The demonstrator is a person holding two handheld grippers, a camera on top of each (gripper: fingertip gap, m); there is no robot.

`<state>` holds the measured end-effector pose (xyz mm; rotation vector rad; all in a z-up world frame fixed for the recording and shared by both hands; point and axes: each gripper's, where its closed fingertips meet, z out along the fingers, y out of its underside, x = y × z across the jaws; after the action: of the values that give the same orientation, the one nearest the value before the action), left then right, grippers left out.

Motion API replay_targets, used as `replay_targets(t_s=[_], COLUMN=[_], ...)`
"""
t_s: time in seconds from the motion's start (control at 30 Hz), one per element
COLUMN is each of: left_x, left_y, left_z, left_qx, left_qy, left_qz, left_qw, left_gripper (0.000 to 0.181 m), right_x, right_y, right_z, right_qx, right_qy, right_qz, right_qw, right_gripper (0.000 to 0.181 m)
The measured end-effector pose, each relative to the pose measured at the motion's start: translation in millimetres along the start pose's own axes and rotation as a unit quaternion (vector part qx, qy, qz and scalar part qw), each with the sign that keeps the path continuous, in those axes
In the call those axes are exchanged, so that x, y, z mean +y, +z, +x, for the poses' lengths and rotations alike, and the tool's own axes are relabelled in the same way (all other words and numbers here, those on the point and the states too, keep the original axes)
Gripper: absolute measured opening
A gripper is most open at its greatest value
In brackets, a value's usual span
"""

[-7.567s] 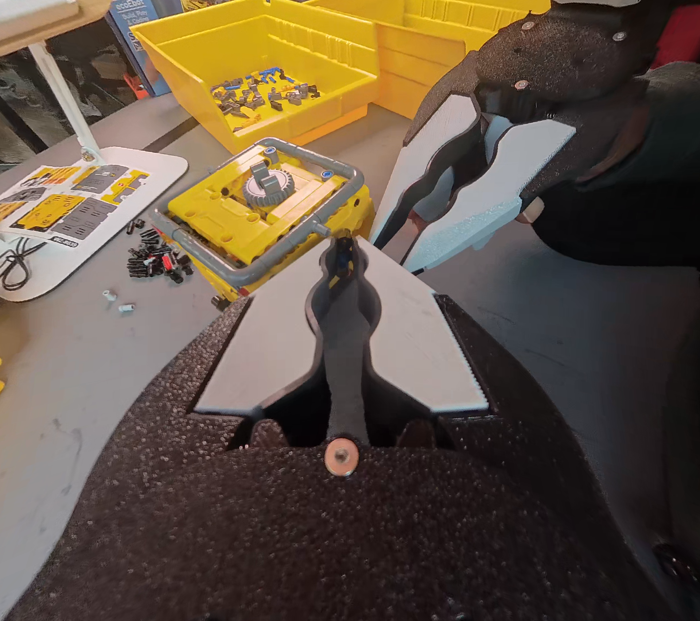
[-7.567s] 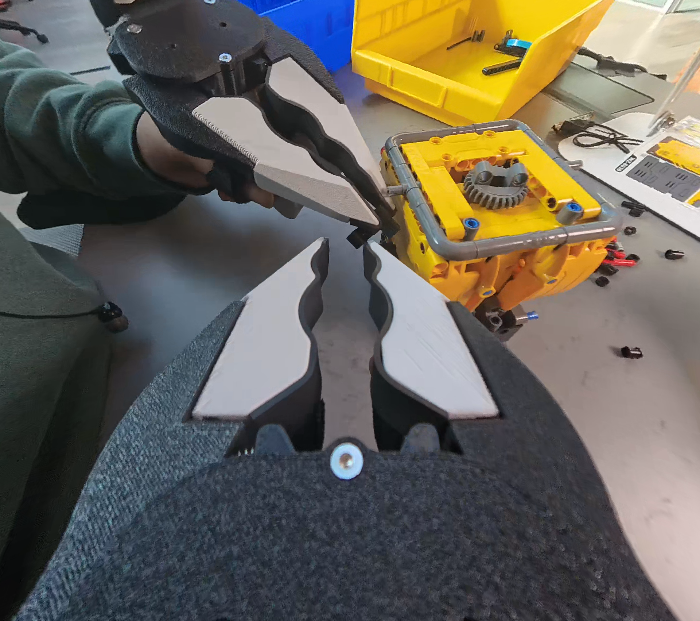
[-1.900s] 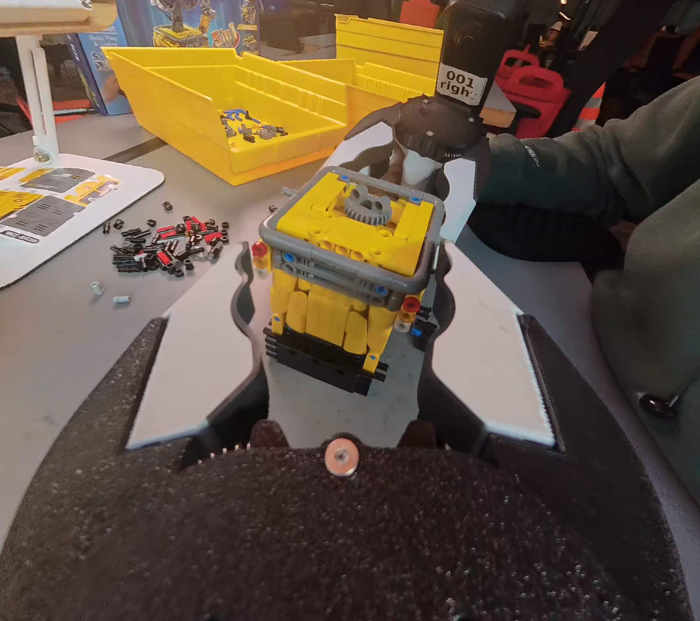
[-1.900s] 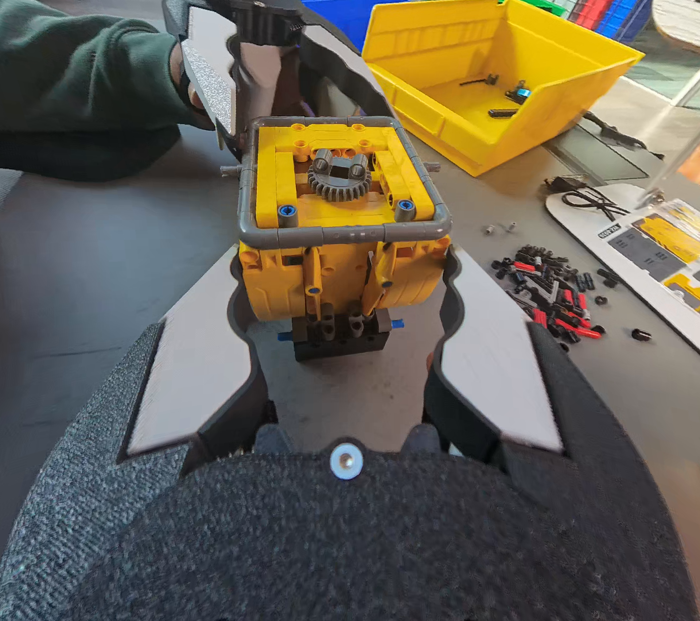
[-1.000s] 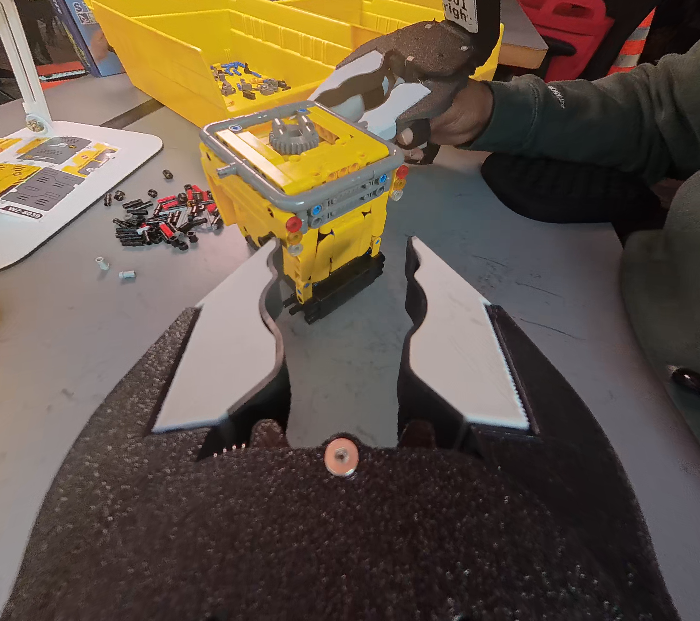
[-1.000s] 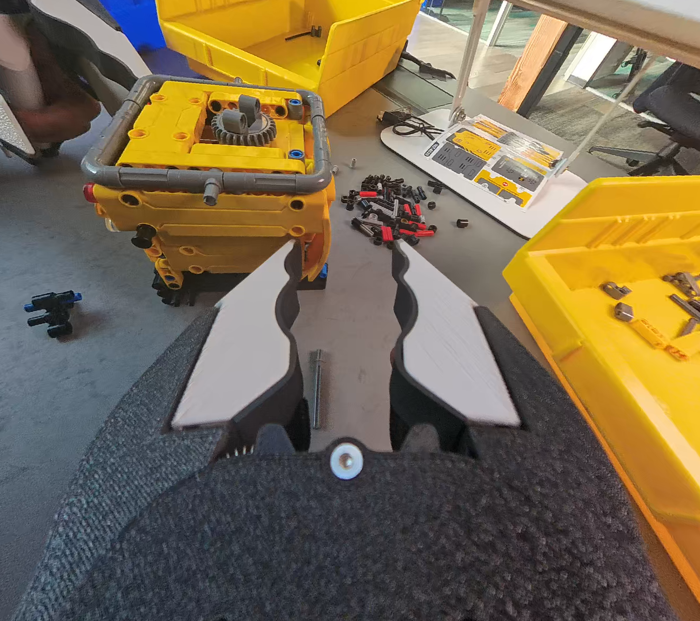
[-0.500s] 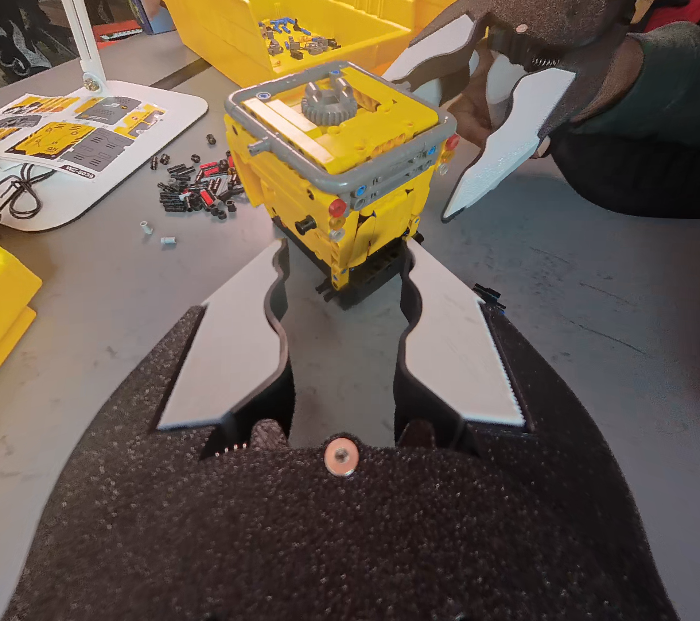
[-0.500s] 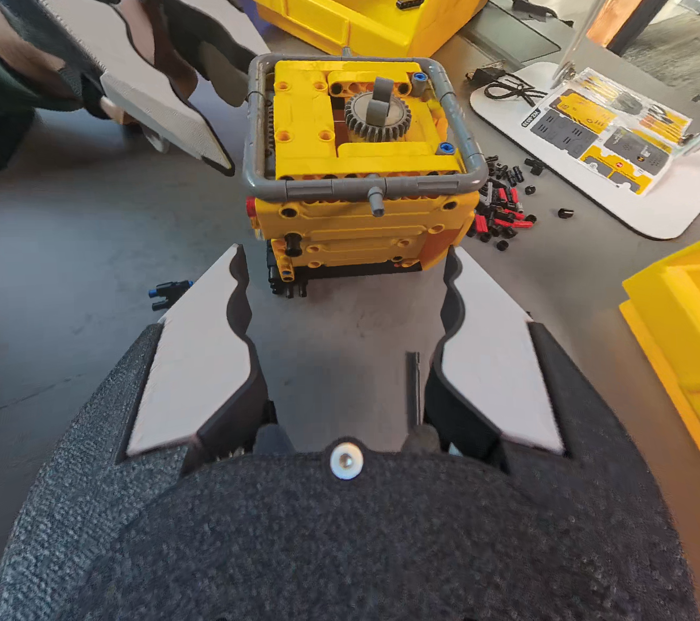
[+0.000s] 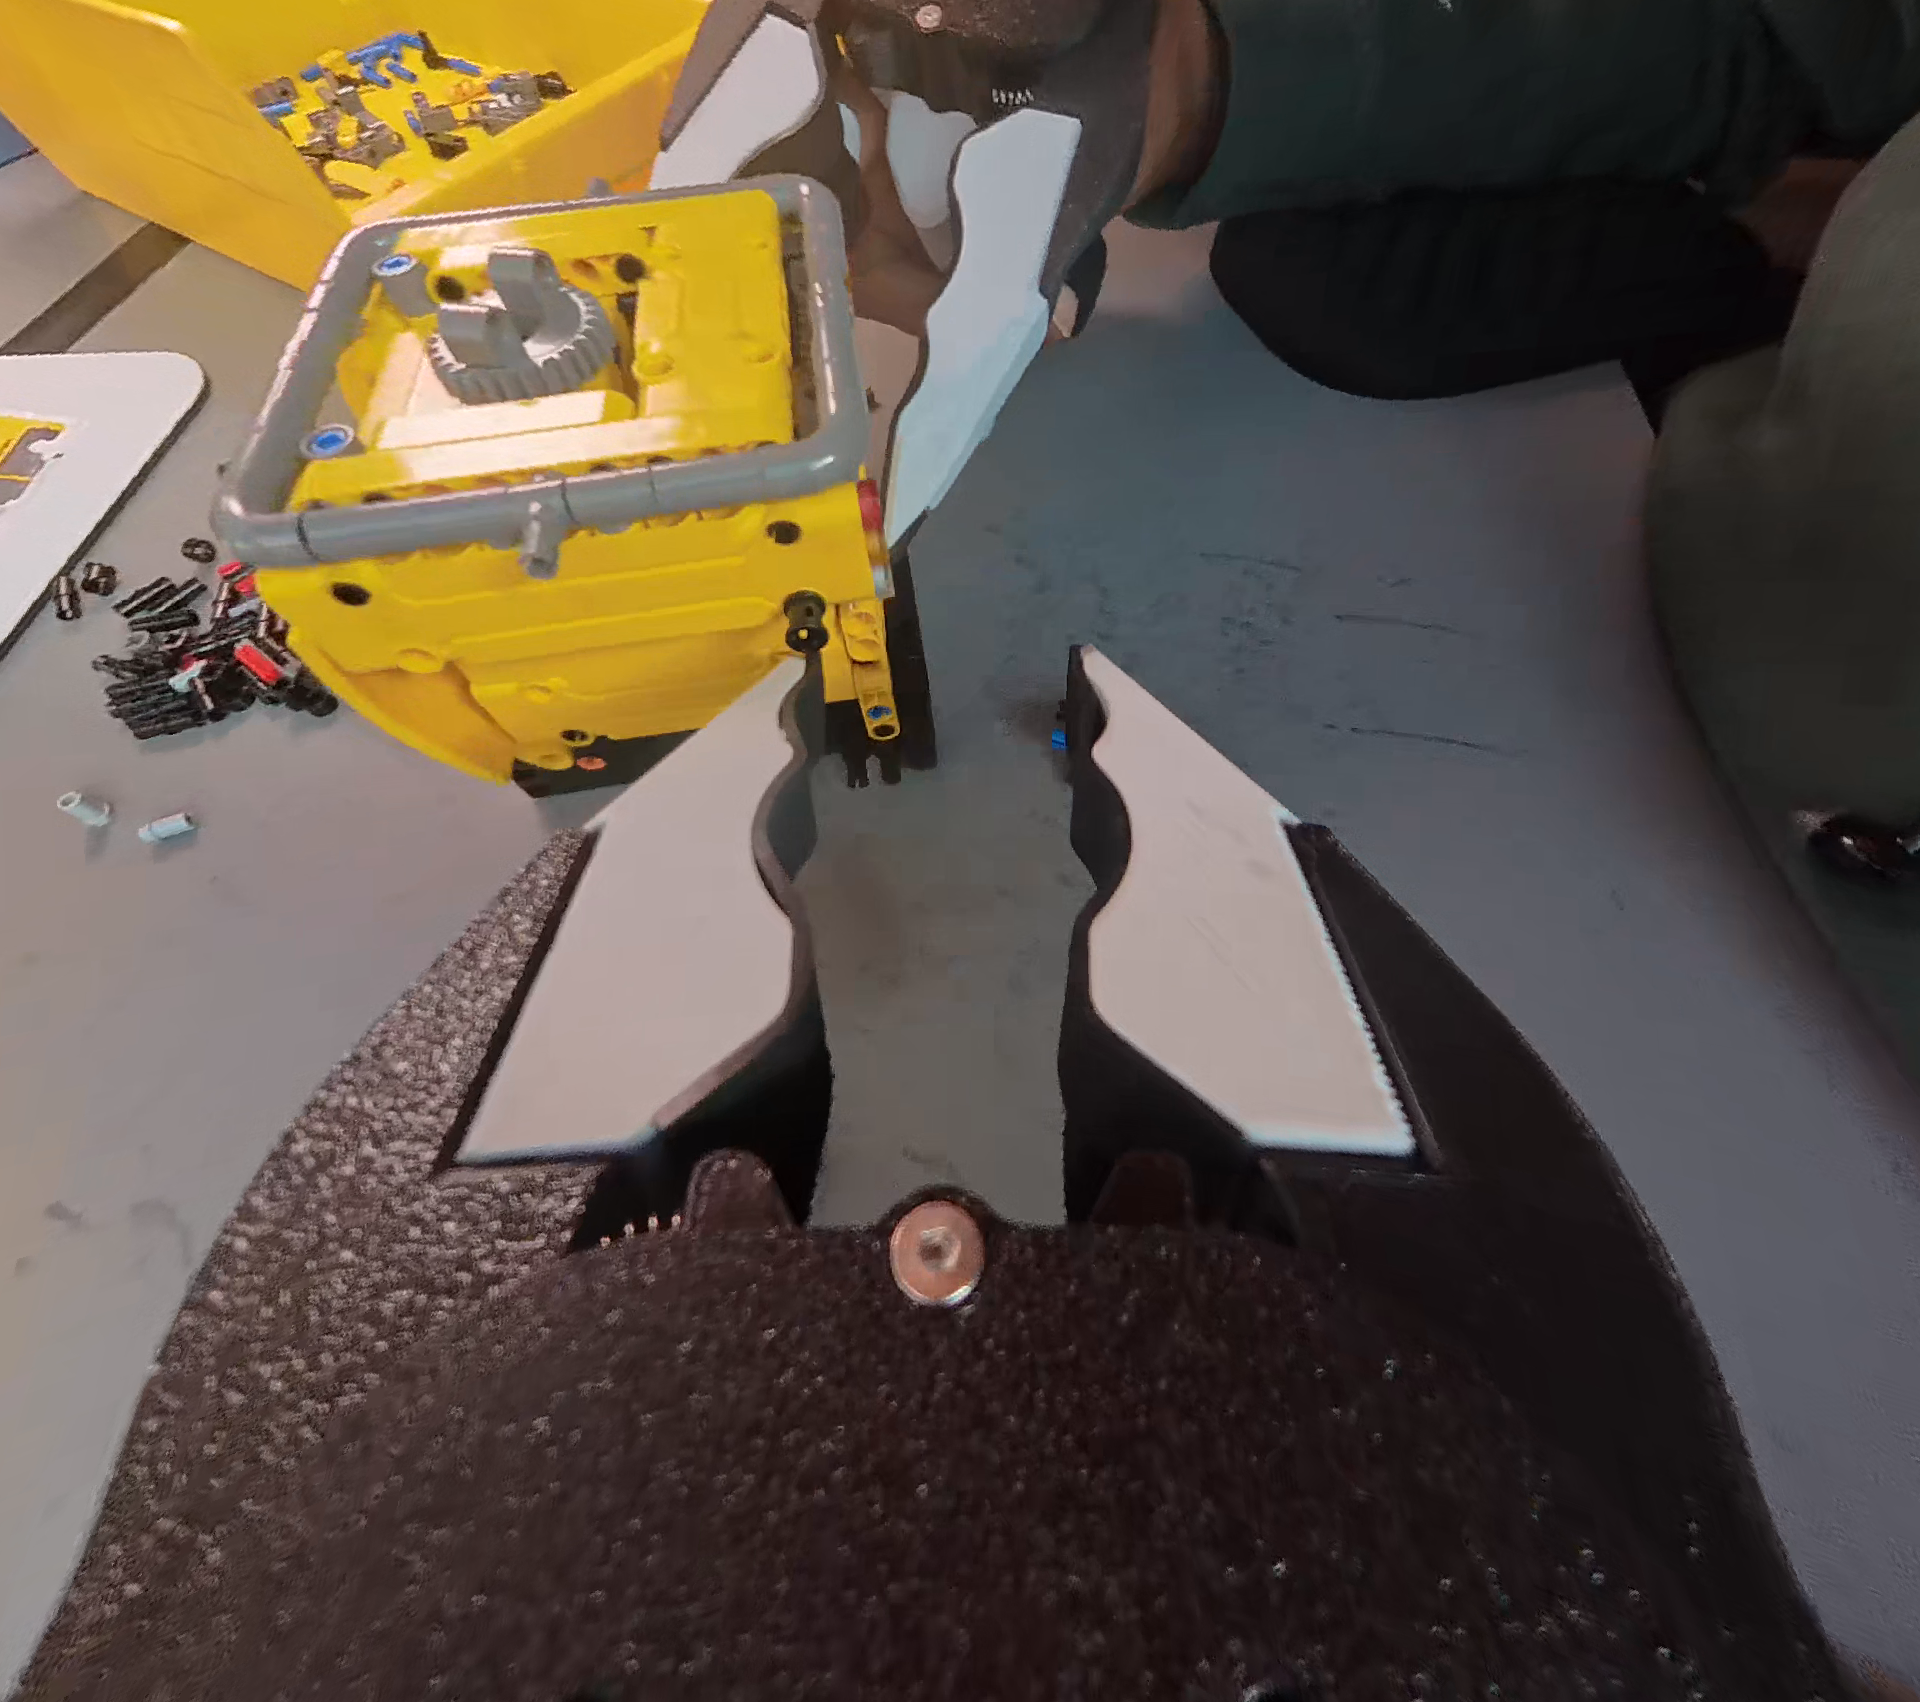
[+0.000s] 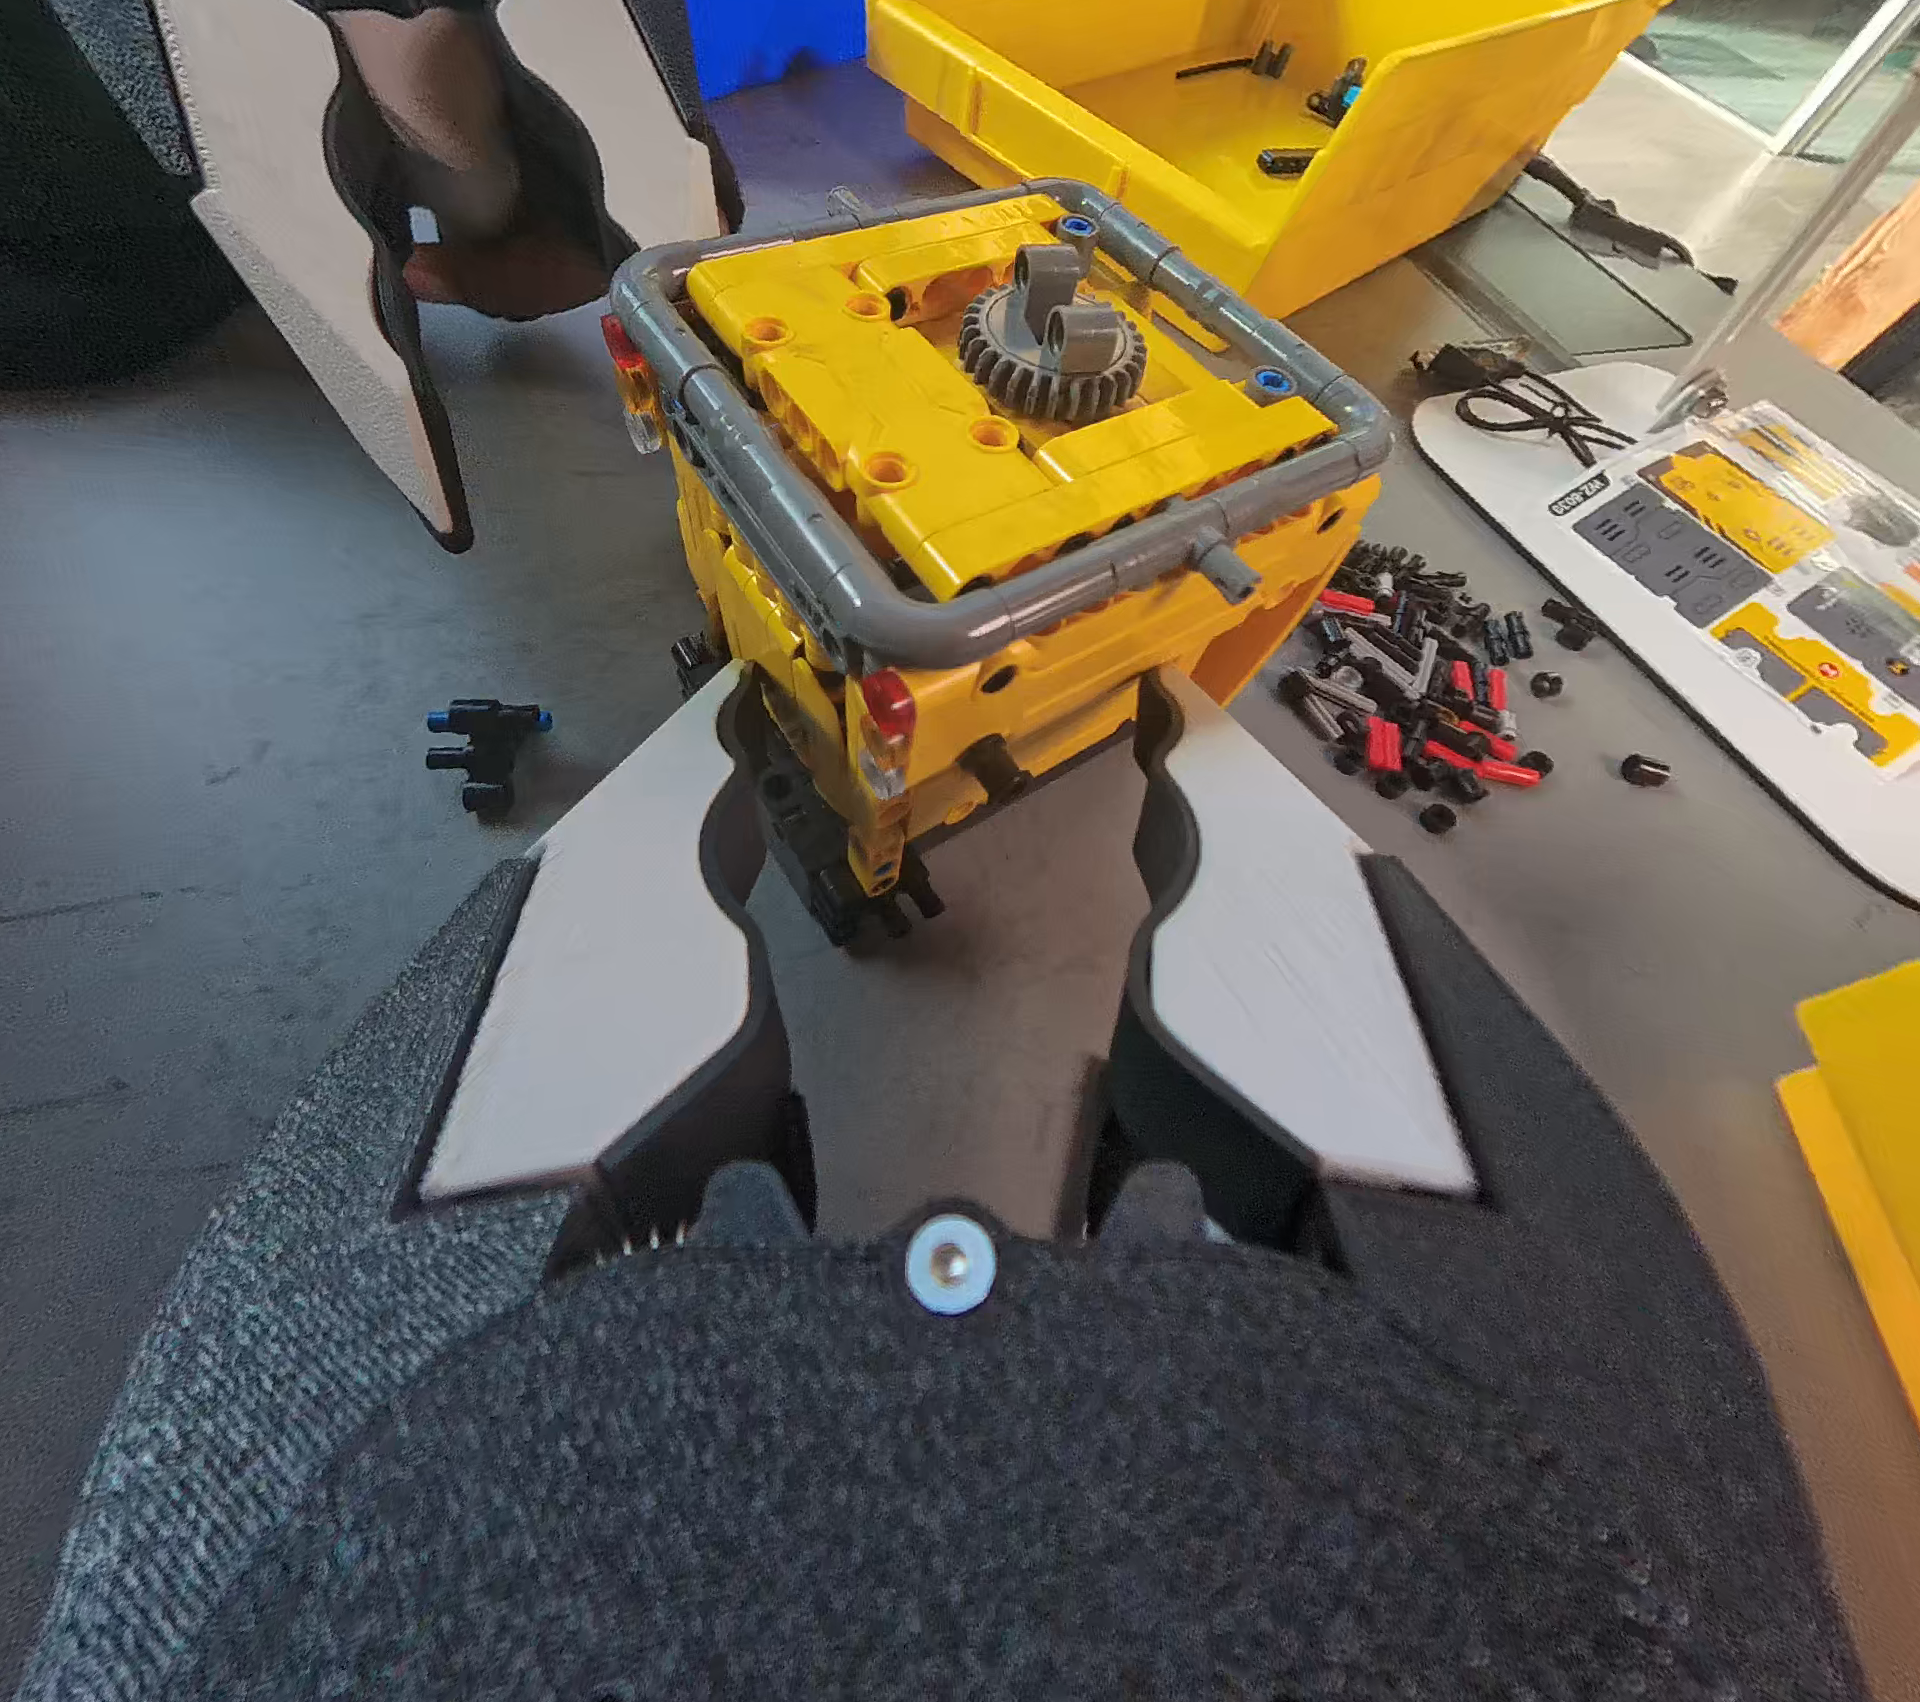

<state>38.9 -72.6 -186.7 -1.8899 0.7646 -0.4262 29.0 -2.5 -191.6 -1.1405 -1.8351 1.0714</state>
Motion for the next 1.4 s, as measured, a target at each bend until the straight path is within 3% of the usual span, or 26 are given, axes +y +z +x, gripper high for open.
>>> replay_targets(t_s=[0.13,0.3,0.47,0.6,0.67,0.77,0.93,1.03,1.13,1.27,1.4], left_x=[-7.4,-23.0,-7.5,2.0,5.6,11.0,14.2,13.8,13.9,13.7,14.6], left_y=[-18.2,-47.3,-34.6,-20.3,-19.6,-26.3,-29.5,-29.0,-28.3,-27.6,-27.5], left_z=[-1.7,-37.4,-53.2,-47.7,-52.6,-62.5,-69.5,-67.9,-68.1,-68.6,-68.2], left_qx=[0.008,-0.062,-0.084,-0.073,-0.095,-0.126,-0.140,-0.140,-0.144,-0.150,-0.154], left_qy=[0.005,-0.042,-0.079,-0.070,-0.066,-0.072,-0.088,-0.081,-0.080,-0.080,-0.075], left_qz=[0.012,0.093,0.082,0.044,0.032,0.025,0.023,0.022,0.021,0.020,0.015], left_qw=[1.000,0.993,0.990,0.994,0.993,0.989,0.986,0.987,0.986,0.985,0.985], left_gripper=[0.044,0.053,0.076,0.080,0.083,0.065,0.058,0.054,0.053,0.052,0.048], right_x=[-0.4,3.2,3.7,0.2,-2.7,-3.5,-2.5,-2.7,-0.5,-2.5,1.0], right_y=[-5.4,-12.3,-15.7,-5.5,4.2,8.9,-6.3,-8.4,-2.2,17.1,26.1], right_z=[-4.3,-1.7,-6.8,-9.7,-2.0,10.8,15.7,17.2,-3.6,-19.5,-9.9], right_qx=[-0.032,-0.097,-0.198,-0.256,-0.239,-0.181,-0.103,-0.028,0.010,0.065,0.064], right_qy=[-0.036,-0.038,-0.020,0.000,0.011,0.002,-0.009,0.009,0.071,0.043,0.019], right_qz=[0.011,0.015,0.008,0.004,0.004,0.004,-0.028,-0.061,-0.113,-0.109,-0.093], right_qw=[0.999,0.994,0.980,0.967,0.971,0.983,0.994,0.998,0.991,0.991,0.993], right_gripper=[0.061,0.051,0.038,0.029,0.030,0.039,0.070,0.074,0.089,0.107,0.092])
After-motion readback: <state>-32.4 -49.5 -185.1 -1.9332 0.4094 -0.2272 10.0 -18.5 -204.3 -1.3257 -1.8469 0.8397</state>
